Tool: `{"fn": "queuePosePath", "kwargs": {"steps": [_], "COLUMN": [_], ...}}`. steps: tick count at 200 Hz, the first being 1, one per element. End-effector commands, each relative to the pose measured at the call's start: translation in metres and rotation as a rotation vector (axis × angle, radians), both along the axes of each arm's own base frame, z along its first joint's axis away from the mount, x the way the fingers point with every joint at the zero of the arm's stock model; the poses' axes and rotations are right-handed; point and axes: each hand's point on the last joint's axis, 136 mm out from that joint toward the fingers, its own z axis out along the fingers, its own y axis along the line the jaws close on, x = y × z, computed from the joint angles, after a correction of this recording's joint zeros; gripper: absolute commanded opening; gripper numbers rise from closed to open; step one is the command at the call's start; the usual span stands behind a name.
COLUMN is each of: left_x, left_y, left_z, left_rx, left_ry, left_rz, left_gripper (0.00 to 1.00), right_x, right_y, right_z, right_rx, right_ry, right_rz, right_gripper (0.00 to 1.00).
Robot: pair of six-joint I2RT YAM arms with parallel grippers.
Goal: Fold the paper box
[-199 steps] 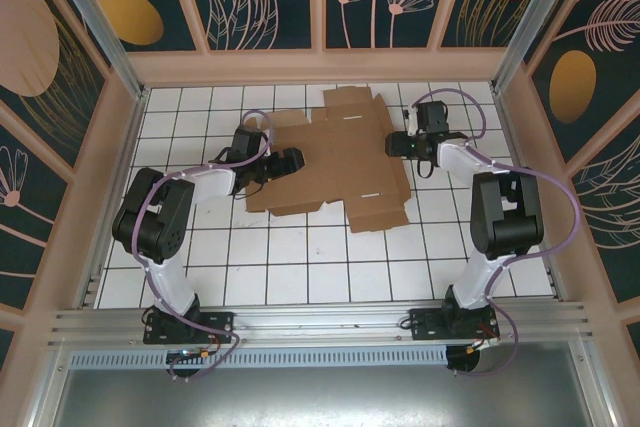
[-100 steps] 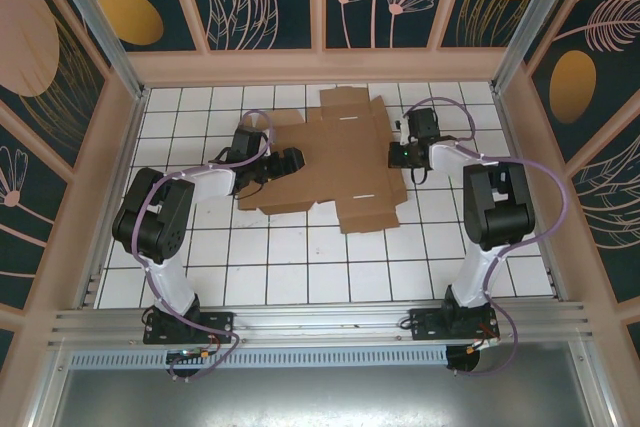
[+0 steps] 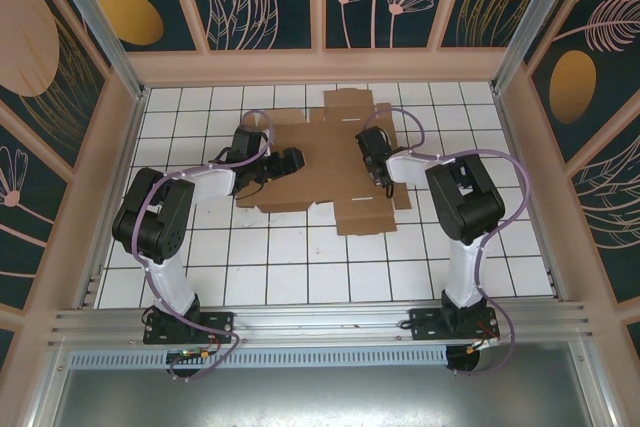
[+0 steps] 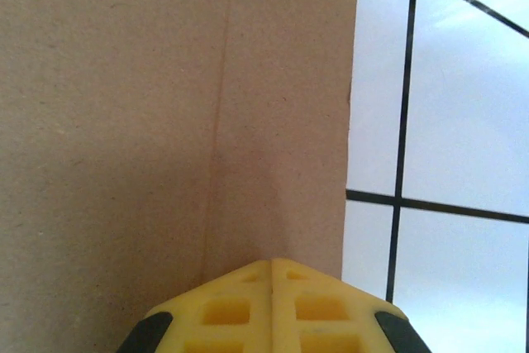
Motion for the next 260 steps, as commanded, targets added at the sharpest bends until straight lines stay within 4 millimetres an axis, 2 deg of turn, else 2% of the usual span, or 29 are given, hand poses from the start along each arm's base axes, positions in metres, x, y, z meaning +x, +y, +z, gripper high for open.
{"fn": "queuePosePath", "kwargs": {"steps": [1,16,31,49,73,91,102,122,141,154,165,173,189,228,244,260], "left_x": [0.003,0.002,0.001,0.001,0.001,0.0,0.0,0.0,0.001,0.0,0.0,0.0,0.0,0.0,-0.001,-0.001], "left_y": [-0.005,-0.004,-0.004,-0.004,-0.004,-0.004,-0.004,-0.005,-0.004,-0.004,-0.005,-0.005,-0.006,-0.009,-0.014,-0.018], "left_z": [0.009,0.009,0.008,0.009,0.009,0.008,0.008,0.01,0.015,0.015,0.015,0.016,0.016,0.016,0.015,0.014], "left_rx": [-0.016,-0.011,-0.012,-0.021,-0.025,-0.023,-0.024,-0.025,-0.022,-0.019,-0.019,-0.021,-0.026,-0.044,-0.054,-0.055], "left_ry": [-0.026,-0.027,-0.024,-0.024,-0.027,-0.023,-0.022,-0.029,-0.046,-0.048,-0.047,-0.048,-0.048,-0.043,-0.038,-0.035], "left_rz": [-0.019,-0.02,-0.017,-0.013,-0.01,-0.012,-0.014,-0.017,-0.023,-0.028,-0.032,-0.032,-0.031,-0.034,-0.052,-0.065], "left_gripper": [0.89,0.89,0.89,0.89,0.89,0.89,0.89,0.89,0.89,0.89,0.89,0.9,0.9,0.91,0.89,0.88], "right_x": [0.007,0.01,0.012,0.011,0.006,0.001,-0.001,-0.001,0.004,0.008,0.01,0.012,0.014,0.014,0.013,0.013], "right_y": [-0.003,0.01,0.005,-0.006,-0.019,-0.019,-0.016,-0.01,0.003,0.012,0.018,0.02,0.021,0.012,0.003,-0.008], "right_z": [0.023,0.034,0.038,0.033,0.018,0.007,0.004,0.006,0.021,0.034,0.044,0.052,0.066,0.093,0.096,0.088], "right_rx": [0.139,0.393,0.495,0.426,0.187,-0.019,-0.079,-0.026,0.199,0.4,0.546,0.616,0.691,0.886,1.001,1.05], "right_ry": [-0.036,-0.024,-0.017,-0.013,0.003,0.01,0.007,-0.005,-0.026,-0.024,-0.009,-0.008,-0.032,-0.091,-0.104,-0.098], "right_rz": [-0.042,-0.021,-0.04,-0.061,-0.07,-0.038,-0.021,-0.031,-0.032,-0.021,0.003,0.014,0.035,0.029,0.002,-0.033], "right_gripper": [0.0,0.0,0.0,0.0,0.0,0.0,0.0,0.0,0.0,0.11,0.37,0.49,0.64,0.68,0.68,0.68]}}
